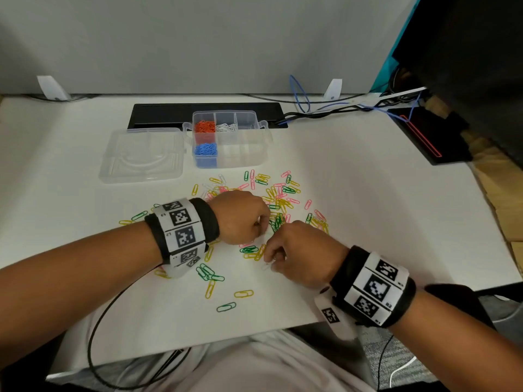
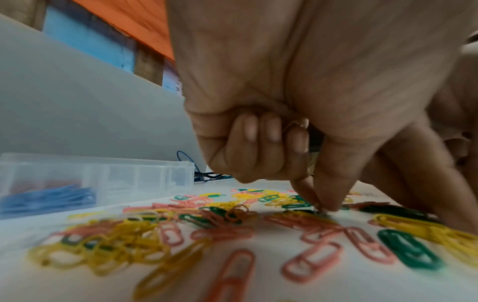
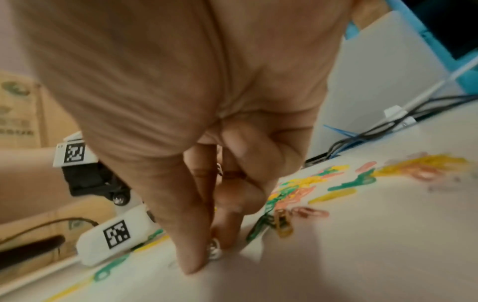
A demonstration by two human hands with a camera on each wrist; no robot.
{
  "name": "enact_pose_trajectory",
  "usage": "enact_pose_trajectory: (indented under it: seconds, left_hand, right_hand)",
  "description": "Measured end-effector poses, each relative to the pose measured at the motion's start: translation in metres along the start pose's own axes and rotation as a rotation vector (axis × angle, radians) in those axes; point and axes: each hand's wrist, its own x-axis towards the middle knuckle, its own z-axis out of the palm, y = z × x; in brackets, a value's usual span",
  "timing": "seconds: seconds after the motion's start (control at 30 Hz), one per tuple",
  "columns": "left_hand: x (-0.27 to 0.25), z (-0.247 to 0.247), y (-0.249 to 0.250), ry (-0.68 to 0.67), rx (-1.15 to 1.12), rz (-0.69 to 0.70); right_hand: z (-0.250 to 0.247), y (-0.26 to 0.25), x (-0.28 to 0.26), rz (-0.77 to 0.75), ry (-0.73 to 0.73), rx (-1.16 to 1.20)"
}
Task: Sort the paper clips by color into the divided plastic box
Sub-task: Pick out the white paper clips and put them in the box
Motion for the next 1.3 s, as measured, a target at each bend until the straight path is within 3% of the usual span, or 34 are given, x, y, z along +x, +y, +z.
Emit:
enact_pose_trajectory:
  seconds: [0.1,0.2,0.27,0.37,0.47,0.63,0.8,0.9,0.97,1.03,1.1,1.3]
  left_hand:
    - [0.001,-0.002,-0.001,0.056,-0.336,-0.104]
    - [-0.001,-0.004,0.000,0.117,-1.146,-0.236]
    - [-0.003,-0.003,-0.002,0.100,-1.548,-0.293]
    - [-0.004,0.001,-0.005,0.082,-1.805,-0.329]
    - [-0.003,0.004,-0.004,0.108,-1.872,-0.336]
    - [0.010,0.004,0.016,0.038,-1.946,-0.222]
    - [0.028,-0.011,0.049,-0.029,-1.969,-0.207]
    - [0.035,-0.014,0.050,0.005,-1.851,-0.285]
    - [0.038,-0.013,0.045,0.034,-1.719,-0.313]
    - [0.039,-0.010,0.041,0.027,-1.640,-0.354]
    - [0.040,-0.006,0.038,0.018,-1.632,-0.395]
    - [0.043,0.002,0.033,0.103,-1.634,-0.469]
  right_hand:
    - [-0.003,0.000,0.003,-0.020,-0.026,-0.106]
    - [-0.004,0.001,0.004,-0.025,-0.063,-0.169]
    - [-0.002,-0.002,0.006,-0.032,-0.081,-0.198]
    - [0.000,-0.006,0.005,-0.051,-0.093,-0.191]
    - [-0.017,-0.009,-0.003,-0.056,-0.028,-0.038]
    - [-0.072,-0.011,-0.011,-0.081,0.269,0.328]
    - [-0.100,0.006,-0.015,-0.064,0.425,0.443]
    - [-0.095,0.041,-0.017,0.055,0.561,0.416]
    - [-0.083,0.064,-0.021,0.140,0.465,0.375]
    - [-0.065,0.075,-0.026,0.200,0.244,0.291]
    - [-0.049,0.077,-0.029,0.253,0.112,0.189]
    - [-0.038,0.077,-0.023,0.304,0.054,-0.058]
